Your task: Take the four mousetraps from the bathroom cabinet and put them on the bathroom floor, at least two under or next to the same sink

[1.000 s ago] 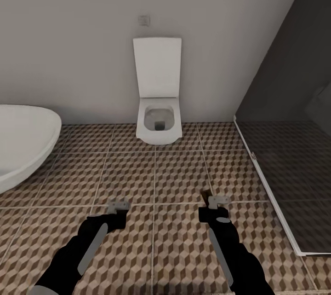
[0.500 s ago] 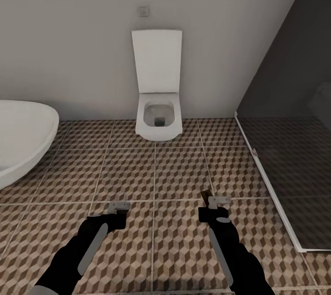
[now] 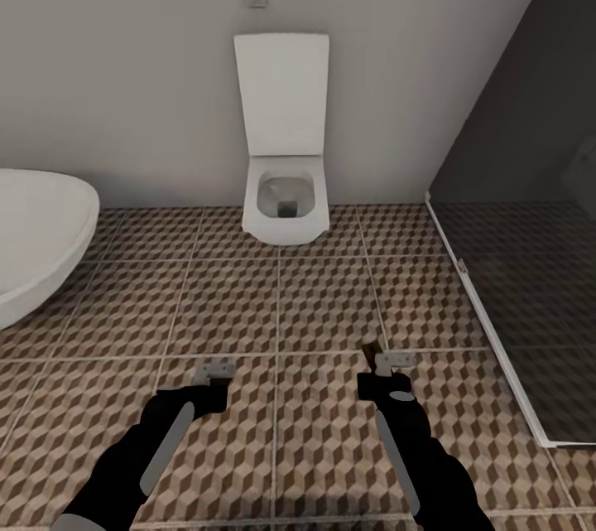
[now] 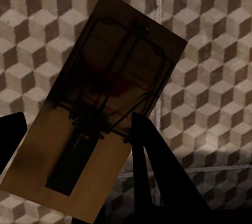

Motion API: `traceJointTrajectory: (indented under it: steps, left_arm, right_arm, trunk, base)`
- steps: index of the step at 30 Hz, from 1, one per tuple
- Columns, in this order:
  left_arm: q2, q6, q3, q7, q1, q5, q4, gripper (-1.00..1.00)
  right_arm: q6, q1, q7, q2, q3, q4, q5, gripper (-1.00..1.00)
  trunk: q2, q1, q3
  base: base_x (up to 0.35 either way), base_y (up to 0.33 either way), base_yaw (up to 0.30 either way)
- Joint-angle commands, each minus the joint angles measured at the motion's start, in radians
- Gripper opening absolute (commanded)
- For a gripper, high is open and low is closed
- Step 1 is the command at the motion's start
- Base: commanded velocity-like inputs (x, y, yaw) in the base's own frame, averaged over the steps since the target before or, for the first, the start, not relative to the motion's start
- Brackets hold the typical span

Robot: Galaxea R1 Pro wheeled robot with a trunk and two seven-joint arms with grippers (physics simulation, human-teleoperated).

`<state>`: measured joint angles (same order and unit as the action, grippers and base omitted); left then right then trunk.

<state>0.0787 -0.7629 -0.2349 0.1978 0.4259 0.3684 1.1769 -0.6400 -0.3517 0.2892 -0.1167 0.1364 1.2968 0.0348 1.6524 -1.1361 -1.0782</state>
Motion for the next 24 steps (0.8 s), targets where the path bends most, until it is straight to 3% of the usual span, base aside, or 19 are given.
traceJointTrajectory:
  steps: [1,24]
  left_arm:
    - [0.001,-0.003,-0.003,0.009,0.001,0.01,0.001,-1.0]
    - [0.001,-0.003,-0.003,0.009,0.001,0.01,0.001,-1.0]
  right_arm:
    - [-0.004,0.0,0.008,0.0,0.002,0.001,0.005,-1.0]
    - [-0.004,0.0,0.008,0.0,0.002,0.001,0.005,-1.0]
  trunk:
    - [0.008,-0.004,-0.005]
    - [0.155,-0.084,-0.108]
  base:
    - [0.0,0.0,0.0]
    - [0.0,0.0,0.0]
